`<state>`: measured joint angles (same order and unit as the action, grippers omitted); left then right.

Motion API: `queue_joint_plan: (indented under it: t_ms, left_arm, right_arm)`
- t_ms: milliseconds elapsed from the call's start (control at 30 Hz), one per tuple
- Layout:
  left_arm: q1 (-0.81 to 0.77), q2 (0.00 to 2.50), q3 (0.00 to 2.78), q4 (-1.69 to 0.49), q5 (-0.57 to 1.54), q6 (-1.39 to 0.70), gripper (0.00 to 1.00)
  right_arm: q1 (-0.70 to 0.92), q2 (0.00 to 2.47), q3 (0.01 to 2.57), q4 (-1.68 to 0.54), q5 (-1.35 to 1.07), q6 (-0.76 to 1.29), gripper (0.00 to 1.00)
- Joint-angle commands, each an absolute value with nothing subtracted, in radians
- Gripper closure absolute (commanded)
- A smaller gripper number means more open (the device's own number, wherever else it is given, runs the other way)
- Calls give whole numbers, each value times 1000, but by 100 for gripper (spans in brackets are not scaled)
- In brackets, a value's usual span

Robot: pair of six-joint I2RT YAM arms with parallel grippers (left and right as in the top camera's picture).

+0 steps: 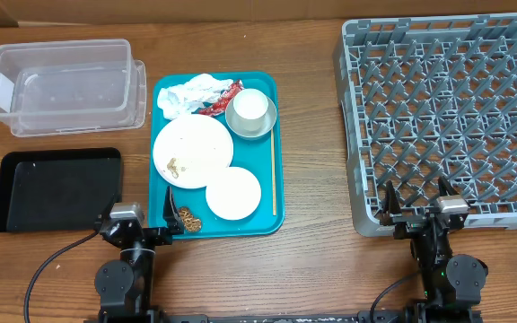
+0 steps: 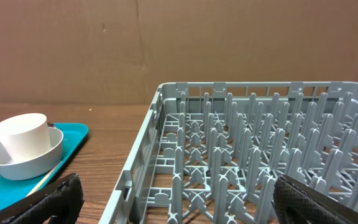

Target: Sort waste into correct bins and load items into the dishwasher

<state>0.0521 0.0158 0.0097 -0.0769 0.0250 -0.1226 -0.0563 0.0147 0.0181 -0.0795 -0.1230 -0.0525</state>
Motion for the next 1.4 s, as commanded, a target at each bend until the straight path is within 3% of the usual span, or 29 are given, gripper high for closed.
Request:
queue_joint_plan:
  t_ms: [0, 633, 700, 767, 867, 900, 1067, 1233, 1367]
  left_arm:
    - [54, 5, 5, -78, 15, -104, 0]
    - [54, 5, 5, -72, 32, -125, 0]
    - [51, 5, 7, -68, 155, -281, 0]
    - [38, 5, 7, -47, 439, -619, 0]
    - [30, 5, 7, -48, 815, -982, 0]
    - [30, 5, 7, -49, 852, -1045, 0]
    - [30, 5, 7, -40, 962, -1103, 0]
    - [30, 5, 19, 207, 1132, -1164, 0]
    - [33, 9, 102, 211, 1142, -1225, 0]
  right_arm:
    - [-52, 3, 8, -74, -121, -49, 0]
    - [-52, 3, 8, -74, -121, -49, 0]
    - [-52, 3, 8, -74, -121, -49, 0]
    - [-52, 3, 8, -74, -121, -49, 0]
    - [-52, 3, 8, -74, -121, -49, 0]
    - [-52, 3, 8, -74, -121, -49, 0]
    - [-52, 3, 8, -74, -121, -49, 0]
    - [-52, 3, 8, -74, -121, -49, 0]
    - [-52, 3, 8, -74, -121, -49, 0]
